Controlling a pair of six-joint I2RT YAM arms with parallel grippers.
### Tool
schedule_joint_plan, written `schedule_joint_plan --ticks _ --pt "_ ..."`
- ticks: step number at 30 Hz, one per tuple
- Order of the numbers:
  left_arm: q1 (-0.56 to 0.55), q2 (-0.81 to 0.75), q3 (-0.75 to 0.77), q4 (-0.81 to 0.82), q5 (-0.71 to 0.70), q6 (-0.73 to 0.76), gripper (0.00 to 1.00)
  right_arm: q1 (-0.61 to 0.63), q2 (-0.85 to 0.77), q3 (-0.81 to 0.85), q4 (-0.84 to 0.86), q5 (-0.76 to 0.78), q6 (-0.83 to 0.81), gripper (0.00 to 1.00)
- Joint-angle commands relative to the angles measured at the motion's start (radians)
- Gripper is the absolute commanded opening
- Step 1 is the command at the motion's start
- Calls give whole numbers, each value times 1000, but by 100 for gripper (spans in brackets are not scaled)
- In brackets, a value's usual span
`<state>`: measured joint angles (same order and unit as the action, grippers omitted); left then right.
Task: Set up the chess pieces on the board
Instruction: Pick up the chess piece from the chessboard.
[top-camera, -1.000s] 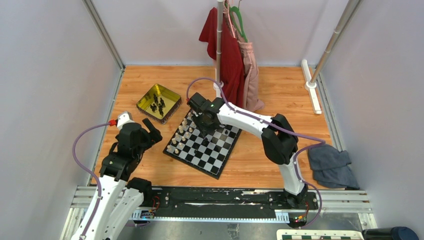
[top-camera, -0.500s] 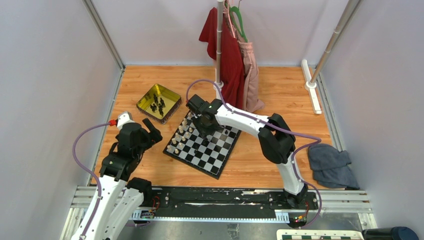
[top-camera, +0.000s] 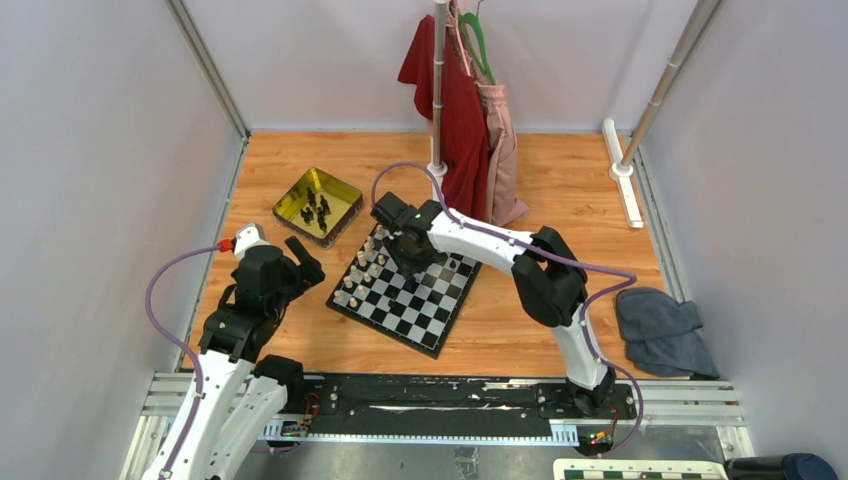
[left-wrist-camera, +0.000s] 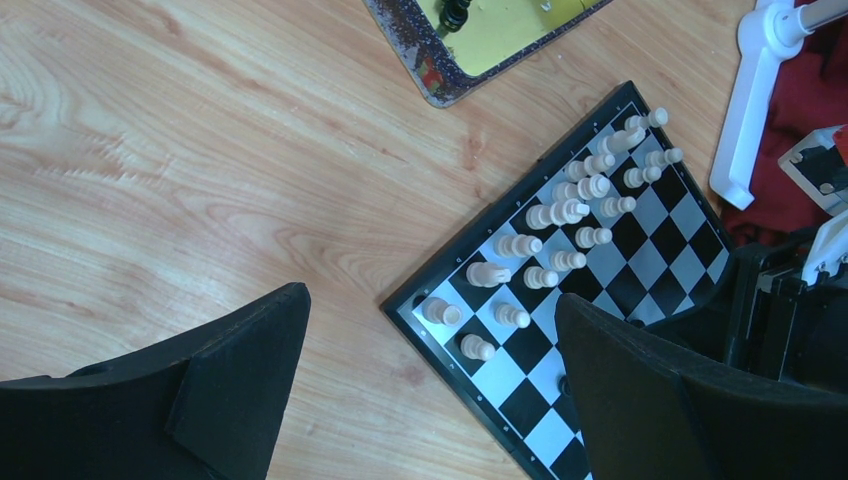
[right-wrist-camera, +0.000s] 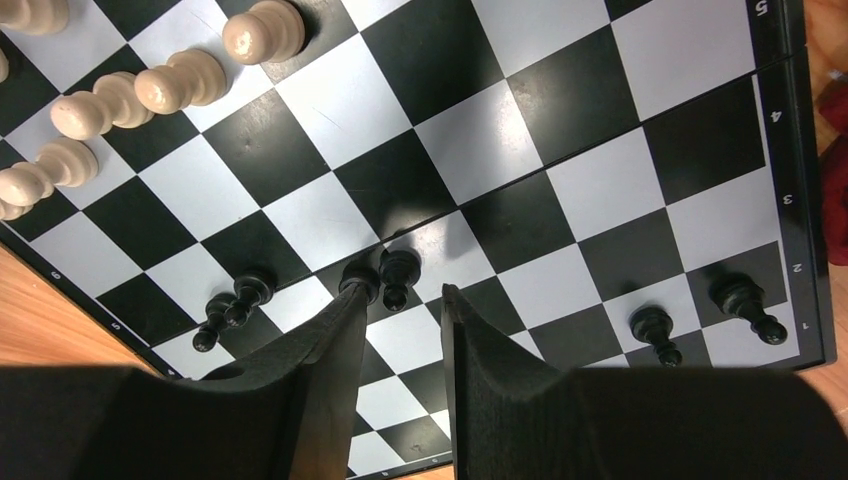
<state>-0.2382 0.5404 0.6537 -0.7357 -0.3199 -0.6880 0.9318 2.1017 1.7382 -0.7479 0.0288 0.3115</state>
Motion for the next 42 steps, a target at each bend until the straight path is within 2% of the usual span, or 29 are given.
schedule_joint_plan --ticks 1,8,12,22,33,42 --pt "-4 -5 -17 11 12 7 100 18 33 9 -15 -3 14 38" --pt "-4 -5 -19 13 13 7 100 18 44 6 -13 -5 13 34" --pt "-4 -6 -19 13 13 7 100 19 47 7 -13 -6 11 27" --pt "-4 -5 -19 12 13 7 100 18 35 1 -14 14 -3 3" --pt "-4 -8 -16 9 12 5 100 15 -22 -26 -16 86 -24 0" --pt "-4 -10 -14 8 13 6 100 -12 -99 -121 -8 134 -24 0"
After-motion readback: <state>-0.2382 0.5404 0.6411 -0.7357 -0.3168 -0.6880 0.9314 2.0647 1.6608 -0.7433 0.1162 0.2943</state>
